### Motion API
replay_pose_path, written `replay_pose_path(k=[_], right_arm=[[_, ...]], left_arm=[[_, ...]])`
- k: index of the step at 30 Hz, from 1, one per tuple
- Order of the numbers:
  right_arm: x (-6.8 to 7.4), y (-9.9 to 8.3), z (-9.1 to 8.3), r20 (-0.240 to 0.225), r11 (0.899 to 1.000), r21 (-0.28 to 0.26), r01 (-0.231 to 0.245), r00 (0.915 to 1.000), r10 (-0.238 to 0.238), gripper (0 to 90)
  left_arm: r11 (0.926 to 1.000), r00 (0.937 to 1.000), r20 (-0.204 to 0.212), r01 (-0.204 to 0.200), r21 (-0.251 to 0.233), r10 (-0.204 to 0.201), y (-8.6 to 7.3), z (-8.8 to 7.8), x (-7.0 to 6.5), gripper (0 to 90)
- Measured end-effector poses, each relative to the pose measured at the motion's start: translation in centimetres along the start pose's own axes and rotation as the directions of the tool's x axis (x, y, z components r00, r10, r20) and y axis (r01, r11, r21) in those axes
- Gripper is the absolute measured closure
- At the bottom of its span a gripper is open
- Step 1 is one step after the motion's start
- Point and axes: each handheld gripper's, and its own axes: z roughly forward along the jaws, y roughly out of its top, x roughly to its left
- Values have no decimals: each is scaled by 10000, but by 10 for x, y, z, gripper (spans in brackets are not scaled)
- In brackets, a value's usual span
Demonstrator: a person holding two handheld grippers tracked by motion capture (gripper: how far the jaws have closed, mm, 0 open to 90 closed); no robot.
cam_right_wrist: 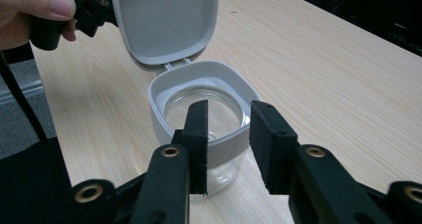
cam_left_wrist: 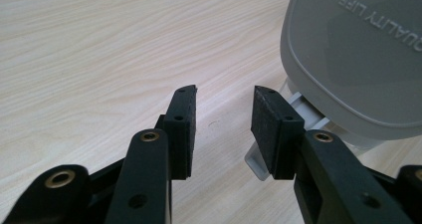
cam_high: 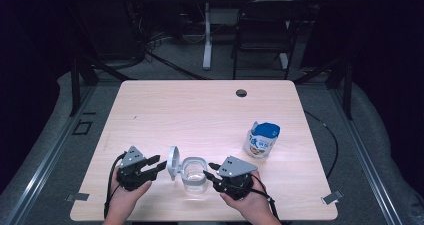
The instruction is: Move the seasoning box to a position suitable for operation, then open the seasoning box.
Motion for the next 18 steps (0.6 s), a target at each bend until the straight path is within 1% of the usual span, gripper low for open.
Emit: replay_pose_path(k=[3,5,6,8,10,11,12,13,15,16,17,18], right_arm=[[0,-2,-3,94,9999,-123,-42,9999,43,670],[-2,-4,-6,180,9998,-201,-77,9998,80,649],[-3,-7,-10,310,9997,-225,-98,9995,105,634],[-4,-8,-11,335,9996,-247,-156,9993,164,628],[-9,-13,-16,382,9986,-366,-387,9985,401,590],[-10,-15,-17,464,9981,-422,-437,9979,457,571],[-10,-15,-17,464,9981,-422,-437,9979,457,571],[-12,-16,-19,454,9976,-470,-509,9976,531,553],[-17,-20,-24,496,9964,-565,-631,9966,660,516],[-17,-20,-24,496,9964,-565,-631,9966,660,516],[-22,-23,-27,646,9946,-720,-741,9948,788,512],[-23,-24,-28,724,9944,-752,-743,9942,797,499]], left_arm=[[10000,10000,3,42,-32,-42,-1,0,0,619],[9999,9999,25,143,-31,-143,-1,0,1,614],[9999,9999,73,129,7,-129,-1,-1,1,614],[9998,9998,40,172,-55,-172,-1,-2,1,613],[9998,9998,53,187,-55,-187,0,-3,1,599],[9995,9997,31,243,-177,-242,-1,-3,1,589],[9995,9997,31,243,-177,-242,-1,-3,1,574],[9993,9996,4,295,-213,-295,-1,-3,1,574],[9991,9994,-72,349,-253,-351,-2,-3,3,531],[9990,9992,-87,379,-249,-381,-2,-3,4,531],[9985,9989,-30,463,-297,-464,-2,-3,5,524],[9982,9987,-32,514,-319,-516,-2,-3,5,524]])
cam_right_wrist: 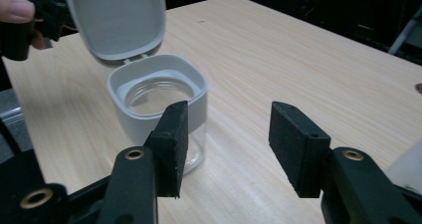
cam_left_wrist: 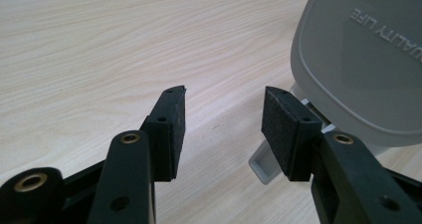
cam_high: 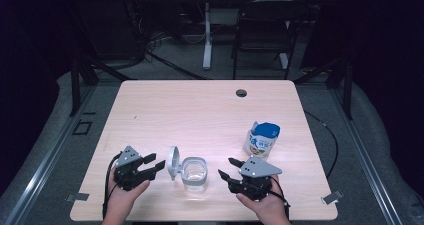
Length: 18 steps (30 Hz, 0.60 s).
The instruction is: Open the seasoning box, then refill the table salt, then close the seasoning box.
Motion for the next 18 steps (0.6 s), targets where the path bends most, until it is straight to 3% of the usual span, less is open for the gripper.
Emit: replay_pose_path(k=[11,18], right_arm=[[-15,-7,-12,762,9996,-294,-59,9971,81,465],[-32,-14,-21,1045,9977,-280,-618,9924,645,468]], left_arm=[[9996,9995,-196,232,-131,-234,-1,-4,4,498],[9996,9993,-282,245,-170,-249,-2,-5,7,488]])
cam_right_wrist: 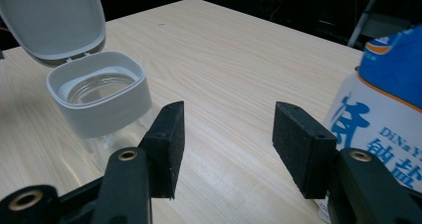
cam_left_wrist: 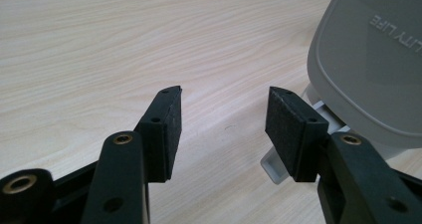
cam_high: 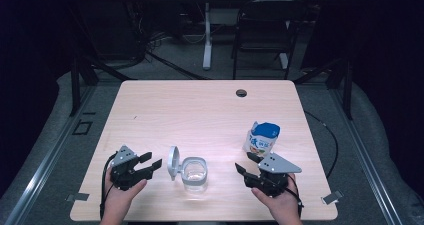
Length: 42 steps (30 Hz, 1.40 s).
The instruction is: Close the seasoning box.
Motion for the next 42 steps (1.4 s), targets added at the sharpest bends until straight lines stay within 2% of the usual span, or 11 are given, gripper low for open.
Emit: replay_pose_path(k=[5,6,7,10,18,20,22,23,36,39,42], right_arm=[[-9,-5,-5,106,9999,-77,-99,9999,100,466],[-14,-7,-8,276,9998,-80,-159,9995,161,465],[-14,-7,-8,276,9998,-80,-159,9995,161,465],[-22,-10,-11,459,9991,-102,-415,9981,420,466],[-36,-23,-16,840,9973,114,-731,9939,719,468],[-37,-24,-17,881,9971,115,-746,9934,733,468],[-42,-26,-20,1002,9957,27,-927,9907,920,468],[-44,-27,-21,1063,9954,30,-954,9898,945,468],[-57,-37,-23,1844,9941,225,-1064,9777,1005,471],[-58,-36,-22,1838,9939,183,-1092,9775,1040,466],[-59,-31,-20,1924,9961,135,-868,9778,826,466]], left_arm=[[10000,10000,-42,58,43,-58,-1,-2,2,487],[10000,10000,-45,32,91,-32,-1,-3,3,487],[10000,9999,-91,60,-19,-60,-2,-3,3,487],[9999,9999,-127,111,15,-111,-3,-4,6,487],[9996,9996,-57,294,50,-294,-5,-4,11,488],[9996,9997,7,262,127,-262,-5,-5,12,489],[9994,9994,100,344,-8,-344,-6,-4,10,492],[9994,9994,118,312,114,-313,-6,-4,10,492],[9986,9989,165,448,-266,-443,-5,-8,12,503],[9985,9988,145,470,-270,-467,-6,-8,12,503],[9992,9992,161,372,-119,-370,-6,-9,12,507]])
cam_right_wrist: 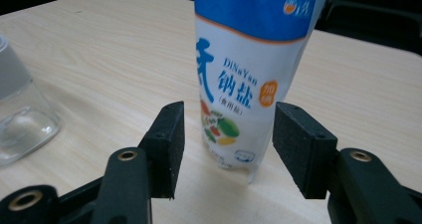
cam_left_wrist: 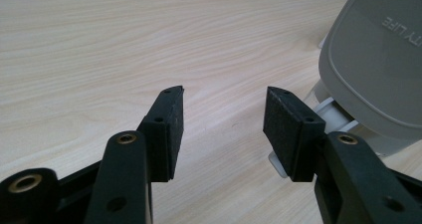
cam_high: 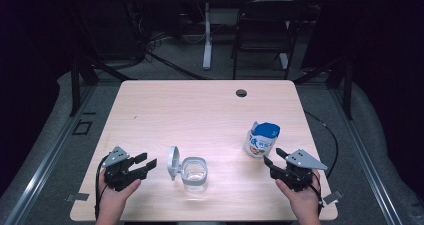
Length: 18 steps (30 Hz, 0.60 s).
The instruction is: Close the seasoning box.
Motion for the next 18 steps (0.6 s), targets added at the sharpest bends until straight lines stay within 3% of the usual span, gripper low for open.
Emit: replay_pose_path(k=[6,12,18], right_arm=[[-7,5,8,304,9998,167,85,9995,-90,461],[-17,6,17,-239,9996,77,-279,9993,281,436],[-22,18,24,-321,9999,154,-12,9995,17,436]], left_arm=[[10000,10000,-7,-21,-48,21,-1,0,-1,518],[10000,9999,-102,16,-47,-16,-2,0,0,517],[10000,9999,-139,16,-69,-17,-3,-1,1,517]])
